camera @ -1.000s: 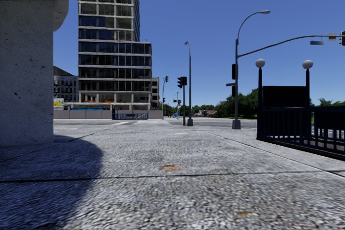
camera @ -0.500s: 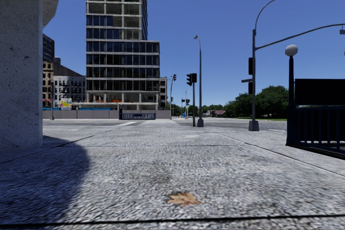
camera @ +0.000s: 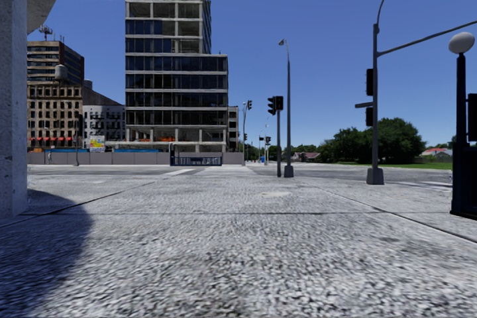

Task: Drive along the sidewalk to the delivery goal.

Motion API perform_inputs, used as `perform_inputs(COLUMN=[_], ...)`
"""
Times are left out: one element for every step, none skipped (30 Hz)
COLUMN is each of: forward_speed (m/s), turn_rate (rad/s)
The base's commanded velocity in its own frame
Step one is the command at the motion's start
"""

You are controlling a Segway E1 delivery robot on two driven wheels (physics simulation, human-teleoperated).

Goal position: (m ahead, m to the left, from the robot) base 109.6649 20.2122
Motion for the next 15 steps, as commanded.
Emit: perform_inputs(forward_speed=[2.00,2.00,2.00,2.00,2.00,2.00,2.00,2.00,2.00,2.00,2.00,2.00,2.00,2.00,2.00], turn_rate=[0.00,0.00,0.00,0.00,0.00,0.00,0.00,0.00,0.00,0.00,0.00,0.00,0.00,0.00,0.00])
